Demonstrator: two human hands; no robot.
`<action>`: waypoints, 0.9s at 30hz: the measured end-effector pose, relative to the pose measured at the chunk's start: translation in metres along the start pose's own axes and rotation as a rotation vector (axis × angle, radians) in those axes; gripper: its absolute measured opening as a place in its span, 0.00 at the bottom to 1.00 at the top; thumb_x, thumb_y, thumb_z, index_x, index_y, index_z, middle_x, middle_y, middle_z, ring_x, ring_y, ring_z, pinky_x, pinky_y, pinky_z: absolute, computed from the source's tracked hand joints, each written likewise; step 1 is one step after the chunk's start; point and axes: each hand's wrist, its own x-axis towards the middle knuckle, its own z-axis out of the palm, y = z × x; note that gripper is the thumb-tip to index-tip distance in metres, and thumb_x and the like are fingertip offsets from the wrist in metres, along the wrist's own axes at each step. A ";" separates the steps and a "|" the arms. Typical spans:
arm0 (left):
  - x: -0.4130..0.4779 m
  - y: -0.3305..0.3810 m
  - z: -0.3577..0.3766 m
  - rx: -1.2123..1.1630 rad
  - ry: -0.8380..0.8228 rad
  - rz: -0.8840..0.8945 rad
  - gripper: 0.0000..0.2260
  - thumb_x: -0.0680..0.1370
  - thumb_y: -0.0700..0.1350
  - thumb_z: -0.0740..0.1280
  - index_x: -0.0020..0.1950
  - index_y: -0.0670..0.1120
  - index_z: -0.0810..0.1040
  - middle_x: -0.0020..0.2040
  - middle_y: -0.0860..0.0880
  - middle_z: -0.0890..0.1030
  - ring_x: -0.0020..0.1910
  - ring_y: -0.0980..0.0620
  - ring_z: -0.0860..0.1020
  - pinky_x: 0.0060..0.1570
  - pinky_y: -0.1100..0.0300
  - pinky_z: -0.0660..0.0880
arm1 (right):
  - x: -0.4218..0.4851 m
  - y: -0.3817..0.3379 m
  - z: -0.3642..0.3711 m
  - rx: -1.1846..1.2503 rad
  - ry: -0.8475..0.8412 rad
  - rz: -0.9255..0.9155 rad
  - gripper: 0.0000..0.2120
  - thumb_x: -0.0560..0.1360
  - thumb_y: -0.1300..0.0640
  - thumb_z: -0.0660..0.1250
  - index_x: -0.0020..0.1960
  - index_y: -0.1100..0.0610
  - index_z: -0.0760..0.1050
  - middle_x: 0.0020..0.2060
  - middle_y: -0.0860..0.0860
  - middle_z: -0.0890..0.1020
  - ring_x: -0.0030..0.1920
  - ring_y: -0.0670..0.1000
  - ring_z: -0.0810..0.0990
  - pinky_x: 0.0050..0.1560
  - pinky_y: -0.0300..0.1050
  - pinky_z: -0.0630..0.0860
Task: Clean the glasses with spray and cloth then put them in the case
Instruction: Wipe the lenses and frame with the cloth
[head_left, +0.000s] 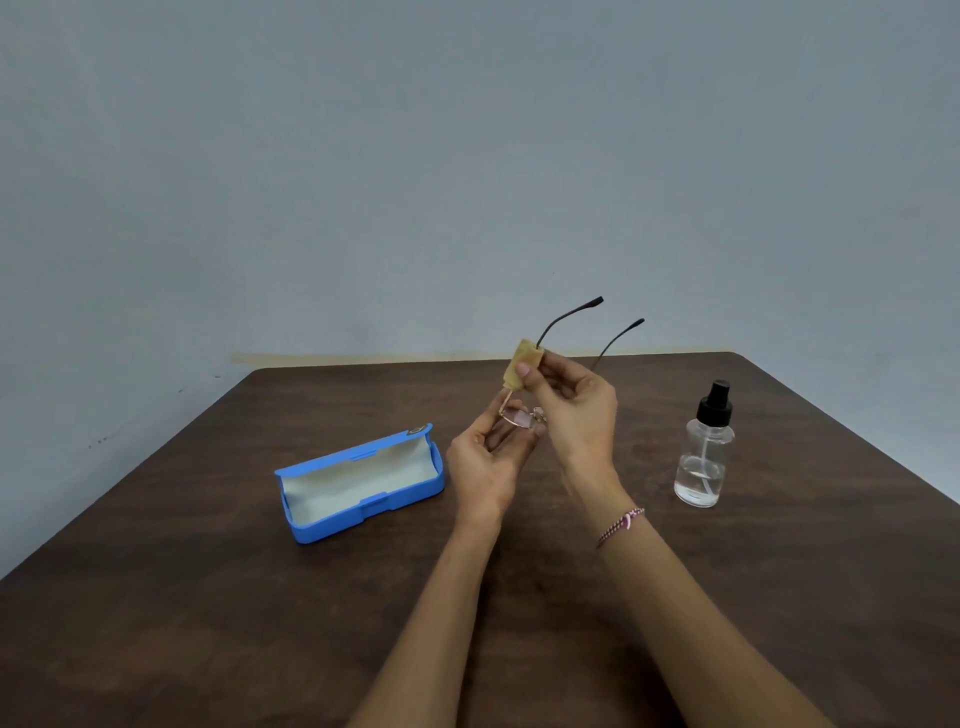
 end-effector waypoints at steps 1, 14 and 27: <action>0.000 0.000 0.000 0.003 0.012 0.001 0.24 0.69 0.40 0.75 0.64 0.45 0.76 0.51 0.50 0.84 0.52 0.57 0.81 0.55 0.59 0.77 | 0.000 0.002 0.001 -0.016 -0.009 0.003 0.08 0.71 0.67 0.71 0.50 0.62 0.79 0.36 0.47 0.82 0.33 0.37 0.81 0.32 0.27 0.74; -0.004 0.006 0.002 0.000 0.057 0.069 0.23 0.71 0.34 0.72 0.66 0.44 0.74 0.55 0.49 0.82 0.49 0.63 0.80 0.48 0.71 0.76 | 0.000 0.011 0.005 0.088 0.079 0.057 0.08 0.69 0.64 0.74 0.47 0.58 0.80 0.39 0.50 0.85 0.40 0.44 0.84 0.39 0.34 0.78; -0.001 0.001 -0.007 0.312 0.198 0.297 0.21 0.73 0.37 0.71 0.65 0.47 0.75 0.66 0.51 0.75 0.65 0.54 0.74 0.62 0.57 0.73 | -0.004 0.026 0.007 -0.249 -0.123 0.022 0.12 0.67 0.61 0.76 0.50 0.58 0.82 0.39 0.46 0.84 0.40 0.38 0.82 0.42 0.29 0.75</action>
